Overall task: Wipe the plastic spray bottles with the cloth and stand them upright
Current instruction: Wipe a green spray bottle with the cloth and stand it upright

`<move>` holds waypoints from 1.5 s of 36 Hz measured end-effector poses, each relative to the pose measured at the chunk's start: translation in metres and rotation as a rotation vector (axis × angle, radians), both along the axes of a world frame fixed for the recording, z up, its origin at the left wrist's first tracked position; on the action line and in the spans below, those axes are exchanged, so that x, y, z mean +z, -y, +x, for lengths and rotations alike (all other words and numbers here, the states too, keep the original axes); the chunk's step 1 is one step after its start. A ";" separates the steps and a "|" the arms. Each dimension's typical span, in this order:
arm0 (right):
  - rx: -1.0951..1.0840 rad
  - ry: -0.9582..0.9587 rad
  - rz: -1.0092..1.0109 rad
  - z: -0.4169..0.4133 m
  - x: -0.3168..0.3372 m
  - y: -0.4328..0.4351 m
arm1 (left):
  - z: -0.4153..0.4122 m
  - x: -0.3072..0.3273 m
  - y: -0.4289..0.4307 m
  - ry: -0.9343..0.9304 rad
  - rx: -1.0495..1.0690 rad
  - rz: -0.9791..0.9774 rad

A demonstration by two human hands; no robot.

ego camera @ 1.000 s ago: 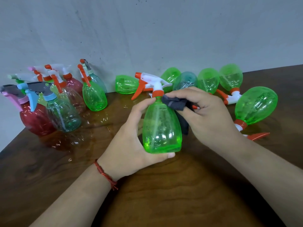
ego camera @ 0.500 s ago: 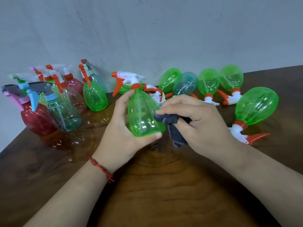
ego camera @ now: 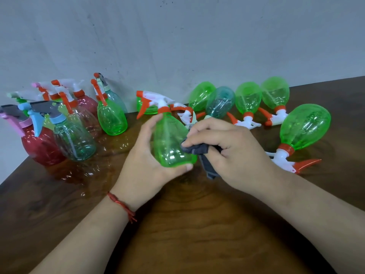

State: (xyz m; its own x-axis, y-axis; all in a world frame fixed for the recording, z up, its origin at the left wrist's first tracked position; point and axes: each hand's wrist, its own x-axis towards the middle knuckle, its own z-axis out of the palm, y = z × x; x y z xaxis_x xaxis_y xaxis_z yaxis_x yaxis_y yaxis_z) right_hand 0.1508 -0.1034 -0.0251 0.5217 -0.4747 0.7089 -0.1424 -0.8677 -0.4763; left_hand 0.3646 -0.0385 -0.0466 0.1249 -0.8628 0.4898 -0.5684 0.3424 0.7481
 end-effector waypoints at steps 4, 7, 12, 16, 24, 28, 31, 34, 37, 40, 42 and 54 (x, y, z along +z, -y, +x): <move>0.016 -0.059 -0.081 0.001 0.004 -0.005 | 0.005 0.005 0.001 -0.159 0.016 0.018; -0.003 -0.056 -0.105 0.001 0.002 -0.006 | 0.003 0.005 0.001 -0.183 -0.001 0.031; -0.082 0.050 -0.064 0.000 0.002 -0.002 | -0.002 0.005 -0.004 0.007 -0.057 0.041; -0.131 0.107 0.026 -0.003 0.004 0.008 | -0.011 0.003 -0.006 0.136 -0.153 0.063; -0.004 0.357 0.462 -0.002 0.000 0.018 | -0.022 0.003 -0.015 -0.068 -0.297 0.105; 0.028 0.371 0.502 -0.002 -0.001 0.020 | -0.019 0.005 -0.016 -0.048 -0.347 0.171; 0.016 0.337 0.435 -0.001 -0.003 0.020 | -0.016 0.007 -0.016 0.058 -0.330 0.160; -0.006 0.270 0.327 0.001 -0.007 0.019 | -0.016 0.010 -0.015 0.195 -0.265 0.094; 0.006 0.234 0.275 0.000 -0.008 0.017 | -0.017 0.010 -0.014 0.257 -0.174 0.038; 0.010 0.170 0.219 0.001 -0.007 0.011 | -0.015 0.008 -0.013 0.246 -0.051 0.018; 0.020 0.119 0.184 0.001 -0.007 0.007 | -0.013 0.008 -0.012 0.213 0.029 0.032; -0.003 0.002 0.001 0.003 -0.008 -0.002 | -0.009 0.008 -0.008 0.151 0.207 0.059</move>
State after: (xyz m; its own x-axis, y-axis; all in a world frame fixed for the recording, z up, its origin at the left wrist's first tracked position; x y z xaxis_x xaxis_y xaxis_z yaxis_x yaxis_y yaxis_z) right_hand 0.1534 -0.1010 -0.0327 0.5188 -0.4771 0.7094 -0.1444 -0.8667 -0.4774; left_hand 0.3560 -0.0301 -0.0385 0.2307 -0.8544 0.4656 -0.7286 0.1655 0.6647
